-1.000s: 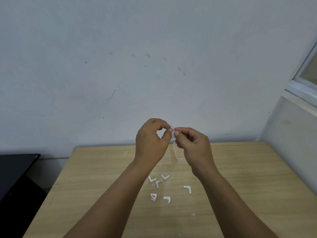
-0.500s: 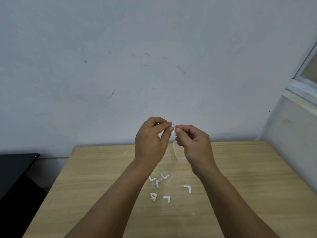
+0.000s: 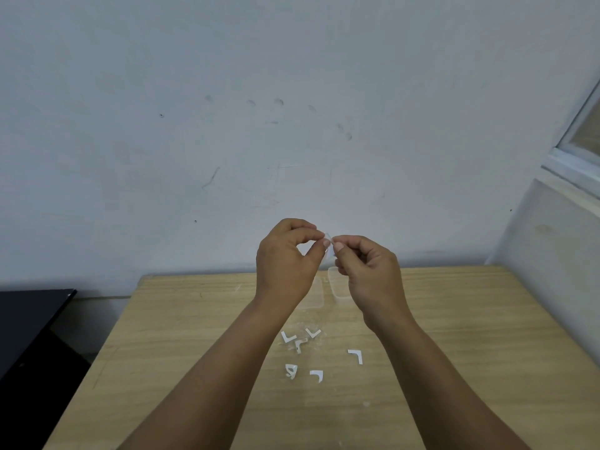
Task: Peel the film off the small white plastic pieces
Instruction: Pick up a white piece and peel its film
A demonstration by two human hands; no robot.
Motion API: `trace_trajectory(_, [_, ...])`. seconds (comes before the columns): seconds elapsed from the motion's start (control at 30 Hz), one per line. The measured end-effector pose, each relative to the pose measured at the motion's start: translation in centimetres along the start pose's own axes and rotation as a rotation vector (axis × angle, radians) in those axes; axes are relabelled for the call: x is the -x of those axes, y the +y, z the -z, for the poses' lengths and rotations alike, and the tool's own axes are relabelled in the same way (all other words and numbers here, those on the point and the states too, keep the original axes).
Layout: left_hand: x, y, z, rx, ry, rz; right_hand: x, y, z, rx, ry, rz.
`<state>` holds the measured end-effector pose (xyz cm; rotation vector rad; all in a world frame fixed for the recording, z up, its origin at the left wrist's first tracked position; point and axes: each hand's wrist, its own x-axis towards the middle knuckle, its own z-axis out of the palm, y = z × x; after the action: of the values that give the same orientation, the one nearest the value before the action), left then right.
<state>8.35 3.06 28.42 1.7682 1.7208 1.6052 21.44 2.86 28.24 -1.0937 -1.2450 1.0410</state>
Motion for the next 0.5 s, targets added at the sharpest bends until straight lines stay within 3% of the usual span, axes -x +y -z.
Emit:
trace_trajectory(0.23, [-0.2, 0.4, 0.2, -0.003, -0.046, 0.04, -0.1, 0.0, 0.0, 0.025, -0.003, 0.019])
trace_trajectory(0.5, [-0.1, 2.1, 1.3, 0.317, -0.139, 0.268, -0.1, -0.2, 0.1, 0.005, 0.002, 0.014])
